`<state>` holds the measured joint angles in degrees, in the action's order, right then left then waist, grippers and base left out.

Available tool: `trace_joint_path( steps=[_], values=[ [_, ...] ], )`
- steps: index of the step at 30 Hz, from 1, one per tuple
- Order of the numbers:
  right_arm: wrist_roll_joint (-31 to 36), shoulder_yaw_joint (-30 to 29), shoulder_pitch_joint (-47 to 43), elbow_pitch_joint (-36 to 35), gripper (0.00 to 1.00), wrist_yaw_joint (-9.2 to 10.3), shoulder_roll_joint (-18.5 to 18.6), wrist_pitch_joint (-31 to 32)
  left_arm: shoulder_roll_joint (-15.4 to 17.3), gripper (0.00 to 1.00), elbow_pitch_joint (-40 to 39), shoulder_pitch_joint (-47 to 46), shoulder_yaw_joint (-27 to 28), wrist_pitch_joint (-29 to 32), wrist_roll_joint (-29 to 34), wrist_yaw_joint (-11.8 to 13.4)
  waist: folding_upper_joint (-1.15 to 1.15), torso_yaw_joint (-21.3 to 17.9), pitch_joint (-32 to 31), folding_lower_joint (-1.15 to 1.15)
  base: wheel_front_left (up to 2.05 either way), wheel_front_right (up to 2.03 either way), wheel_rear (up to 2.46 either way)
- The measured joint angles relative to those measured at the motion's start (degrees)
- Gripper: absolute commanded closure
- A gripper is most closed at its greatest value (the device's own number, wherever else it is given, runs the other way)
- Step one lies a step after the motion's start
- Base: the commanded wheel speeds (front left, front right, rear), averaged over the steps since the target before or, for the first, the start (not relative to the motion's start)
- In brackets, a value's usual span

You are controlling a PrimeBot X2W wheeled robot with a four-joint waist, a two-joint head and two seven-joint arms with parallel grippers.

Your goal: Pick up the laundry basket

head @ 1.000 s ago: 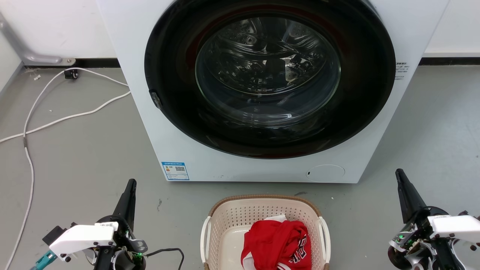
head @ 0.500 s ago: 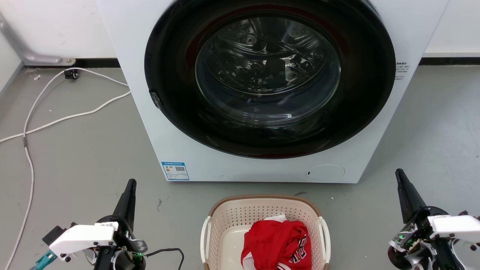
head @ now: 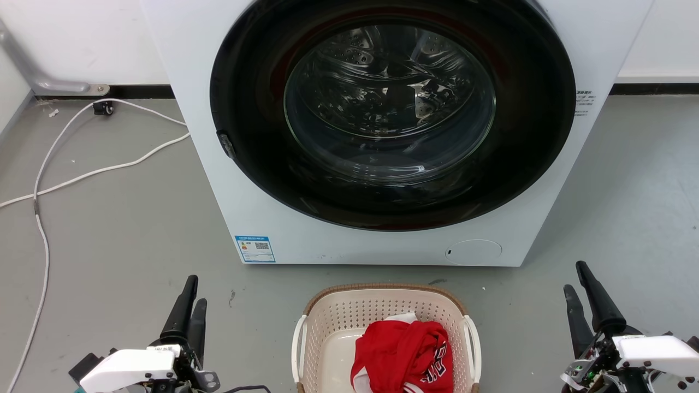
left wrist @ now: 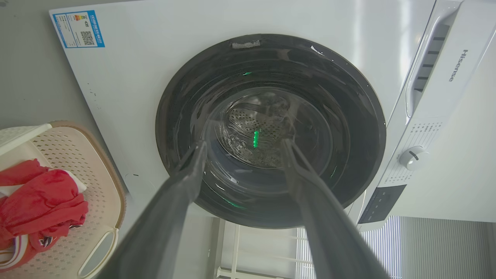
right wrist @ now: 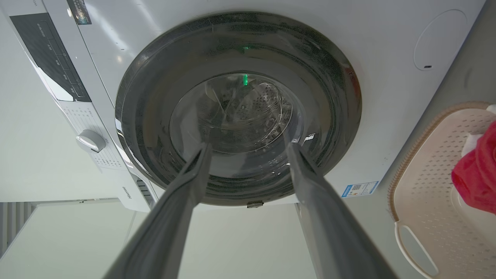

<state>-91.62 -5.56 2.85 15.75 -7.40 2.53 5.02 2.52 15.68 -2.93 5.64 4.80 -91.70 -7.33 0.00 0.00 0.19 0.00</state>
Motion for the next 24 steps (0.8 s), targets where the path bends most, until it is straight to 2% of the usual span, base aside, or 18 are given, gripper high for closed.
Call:
trace_joint_path(
  steps=[11,24],
  values=[
    [3.32,0.52,-0.63,-1.90,0.00,0.00,-0.01,-3.00,0.02,0.00,-1.21,0.38,0.83,-2.98,5.12,0.38,0.00,0.09,0.01,0.00,0.00,0.00,0.00],
    [23.85,-2.35,-0.55,-5.66,0.00,0.00,-0.01,-6.03,0.03,0.00,-5.50,0.57,2.45,-5.99,14.93,2.90,0.00,0.21,0.14,0.00,0.00,0.00,0.00]
  ],
)
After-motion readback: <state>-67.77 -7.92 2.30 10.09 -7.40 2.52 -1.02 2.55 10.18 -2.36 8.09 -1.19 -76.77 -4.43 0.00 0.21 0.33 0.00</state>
